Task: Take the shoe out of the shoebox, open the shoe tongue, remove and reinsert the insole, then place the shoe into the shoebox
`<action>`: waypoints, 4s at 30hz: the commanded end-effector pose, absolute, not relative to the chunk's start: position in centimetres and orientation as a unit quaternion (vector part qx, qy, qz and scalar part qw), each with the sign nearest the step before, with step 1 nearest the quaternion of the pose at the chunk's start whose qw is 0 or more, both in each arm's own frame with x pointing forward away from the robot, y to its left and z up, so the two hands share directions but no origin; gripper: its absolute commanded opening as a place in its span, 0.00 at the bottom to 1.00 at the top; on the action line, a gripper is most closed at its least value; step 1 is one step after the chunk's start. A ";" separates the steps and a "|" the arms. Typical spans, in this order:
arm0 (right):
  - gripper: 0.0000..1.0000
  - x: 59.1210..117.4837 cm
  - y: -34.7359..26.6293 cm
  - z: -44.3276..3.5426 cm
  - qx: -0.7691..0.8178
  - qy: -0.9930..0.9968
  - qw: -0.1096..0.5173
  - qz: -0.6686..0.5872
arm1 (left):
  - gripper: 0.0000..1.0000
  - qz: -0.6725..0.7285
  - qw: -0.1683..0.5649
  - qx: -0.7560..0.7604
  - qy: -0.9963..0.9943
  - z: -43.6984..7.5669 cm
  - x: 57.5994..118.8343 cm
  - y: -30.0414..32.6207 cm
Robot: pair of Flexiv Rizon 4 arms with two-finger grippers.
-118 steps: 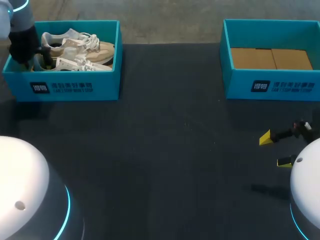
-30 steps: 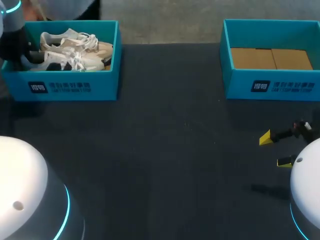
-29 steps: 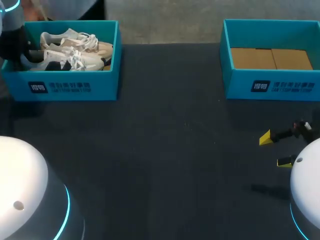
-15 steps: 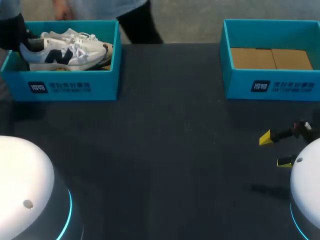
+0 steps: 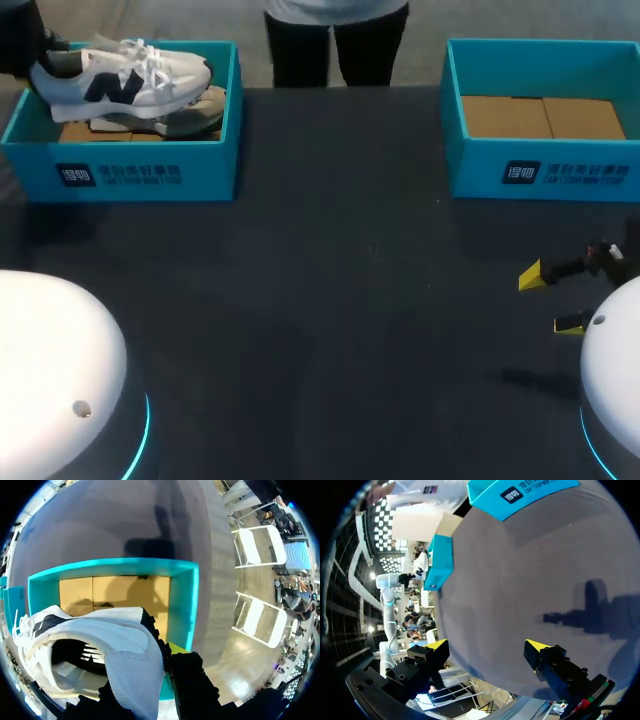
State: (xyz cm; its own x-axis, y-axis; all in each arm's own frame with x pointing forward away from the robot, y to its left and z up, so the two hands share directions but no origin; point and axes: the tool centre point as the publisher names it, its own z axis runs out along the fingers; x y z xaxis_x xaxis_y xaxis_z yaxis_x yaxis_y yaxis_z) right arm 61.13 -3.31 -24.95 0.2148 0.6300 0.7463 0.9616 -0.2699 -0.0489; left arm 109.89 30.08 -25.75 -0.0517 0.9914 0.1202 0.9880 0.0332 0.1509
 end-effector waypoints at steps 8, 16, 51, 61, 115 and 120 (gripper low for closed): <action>1.00 61.0 -3.2 -25.0 -0.734 -0.543 0.263 -0.312 | 0.00 0.129 -0.014 0.670 0.731 -21.7 107.8 29.4; 1.00 61.0 -3.2 -25.0 -0.734 -0.543 0.263 -0.312 | 0.00 0.133 -0.008 0.662 0.738 -18.9 104.8 27.5; 1.00 61.0 -3.2 -25.0 -0.734 -0.543 0.263 -0.312 | 0.00 0.115 0.024 0.725 0.679 -16.0 85.6 15.5; 1.00 61.0 -3.2 -25.0 -0.734 -0.543 0.263 -0.312 | 0.00 0.130 0.025 0.742 0.657 -16.7 81.5 12.4; 1.00 61.0 -3.2 -25.0 -0.734 -0.543 0.263 -0.312 | 0.00 0.028 -0.056 0.759 0.648 -29.5 72.0 -1.0; 1.00 61.0 -3.2 -25.0 -0.734 -0.543 0.263 -0.312 | 0.00 0.015 -0.052 0.758 0.650 -31.2 72.0 -2.7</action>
